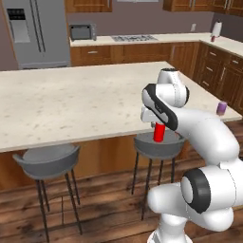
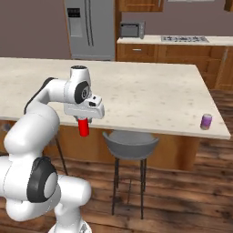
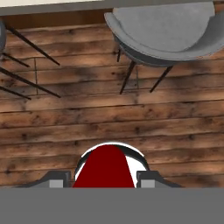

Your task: Four empty soda cans are scattered around the kitchen. Gather all the cans and cluster them next to the stove for recycling.

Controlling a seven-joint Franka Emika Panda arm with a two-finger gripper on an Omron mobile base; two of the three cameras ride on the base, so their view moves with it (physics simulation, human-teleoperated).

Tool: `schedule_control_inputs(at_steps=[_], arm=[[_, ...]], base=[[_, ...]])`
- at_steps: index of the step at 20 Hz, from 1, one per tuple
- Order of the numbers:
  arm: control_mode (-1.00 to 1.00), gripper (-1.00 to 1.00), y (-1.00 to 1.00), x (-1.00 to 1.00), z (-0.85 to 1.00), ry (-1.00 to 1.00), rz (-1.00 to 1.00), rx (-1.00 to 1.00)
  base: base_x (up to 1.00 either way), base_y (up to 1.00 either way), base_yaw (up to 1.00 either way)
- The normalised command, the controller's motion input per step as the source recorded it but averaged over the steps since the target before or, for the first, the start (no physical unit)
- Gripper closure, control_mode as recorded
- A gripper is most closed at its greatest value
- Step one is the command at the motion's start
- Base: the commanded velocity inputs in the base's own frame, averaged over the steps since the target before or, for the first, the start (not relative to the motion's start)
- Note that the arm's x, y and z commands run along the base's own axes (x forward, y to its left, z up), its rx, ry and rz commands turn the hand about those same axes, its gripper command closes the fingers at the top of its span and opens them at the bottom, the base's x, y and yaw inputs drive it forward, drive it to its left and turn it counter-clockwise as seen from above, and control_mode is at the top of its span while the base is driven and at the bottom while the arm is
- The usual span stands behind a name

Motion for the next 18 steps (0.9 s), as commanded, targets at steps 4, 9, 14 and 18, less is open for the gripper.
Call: schedule_control_inputs(at_steps=[4,9,14,18], arm=[[1.0,1.0,0.0,0.0,0.0,0.0,0.0,0.0],[1.0,1.0,0.0,0.0,0.0,0.0,0.0,0.0],[1.0,1.0,0.0,0.0,0.0,0.0,0.0,0.0],[1.0,1.0,0.0,0.0,0.0,0.0,0.0,0.0]], base=[[0.0,-0.97,0.0],[0.0,-0.98,0.0],[0.0,-0.94,0.0],[0.0,-0.86,0.0]])
